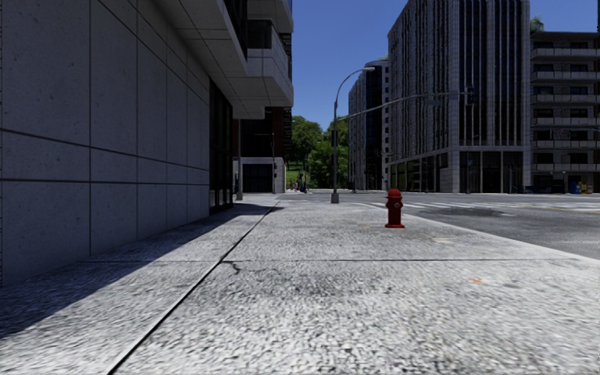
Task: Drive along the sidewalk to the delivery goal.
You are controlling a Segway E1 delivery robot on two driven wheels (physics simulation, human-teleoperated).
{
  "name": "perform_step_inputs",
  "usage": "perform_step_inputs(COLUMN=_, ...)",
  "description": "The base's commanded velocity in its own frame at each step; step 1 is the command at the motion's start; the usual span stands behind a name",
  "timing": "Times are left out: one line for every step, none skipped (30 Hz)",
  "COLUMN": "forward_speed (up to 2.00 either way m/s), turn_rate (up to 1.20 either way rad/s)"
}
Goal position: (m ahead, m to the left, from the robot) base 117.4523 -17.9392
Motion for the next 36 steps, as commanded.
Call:
perform_step_inputs(forward_speed=2.00, turn_rate=0.15)
perform_step_inputs(forward_speed=2.00, turn_rate=0.15)
perform_step_inputs(forward_speed=2.00, turn_rate=0.08)
perform_step_inputs(forward_speed=2.00, turn_rate=0.05)
perform_step_inputs(forward_speed=2.00, turn_rate=0.02)
perform_step_inputs(forward_speed=2.00, turn_rate=0.02)
perform_step_inputs(forward_speed=2.00, turn_rate=0.00)
perform_step_inputs(forward_speed=2.00, turn_rate=0.00)
perform_step_inputs(forward_speed=2.00, turn_rate=0.00)
perform_step_inputs(forward_speed=2.00, turn_rate=0.00)
perform_step_inputs(forward_speed=2.00, turn_rate=0.00)
perform_step_inputs(forward_speed=2.00, turn_rate=0.05)
perform_step_inputs(forward_speed=2.00, turn_rate=0.05)
perform_step_inputs(forward_speed=2.00, turn_rate=0.18)
perform_step_inputs(forward_speed=2.00, turn_rate=0.28)
perform_step_inputs(forward_speed=2.00, turn_rate=0.30)
perform_step_inputs(forward_speed=2.00, turn_rate=0.30)
perform_step_inputs(forward_speed=2.00, turn_rate=0.30)
perform_step_inputs(forward_speed=2.00, turn_rate=0.26)
perform_step_inputs(forward_speed=2.00, turn_rate=0.22)
perform_step_inputs(forward_speed=2.00, turn_rate=0.22)
perform_step_inputs(forward_speed=2.00, turn_rate=0.22)
perform_step_inputs(forward_speed=2.00, turn_rate=0.21)
perform_step_inputs(forward_speed=2.00, turn_rate=0.21)
perform_step_inputs(forward_speed=2.00, turn_rate=0.18)
perform_step_inputs(forward_speed=2.00, turn_rate=0.14)
perform_step_inputs(forward_speed=2.00, turn_rate=0.04)
perform_step_inputs(forward_speed=2.00, turn_rate=0.04)
perform_step_inputs(forward_speed=2.00, turn_rate=0.00)
perform_step_inputs(forward_speed=2.00, turn_rate=0.00)
perform_step_inputs(forward_speed=2.00, turn_rate=0.00)
perform_step_inputs(forward_speed=2.00, turn_rate=0.00)
perform_step_inputs(forward_speed=2.00, turn_rate=0.00)
perform_step_inputs(forward_speed=2.00, turn_rate=0.00)
perform_step_inputs(forward_speed=2.00, turn_rate=0.00)
perform_step_inputs(forward_speed=2.00, turn_rate=0.00)
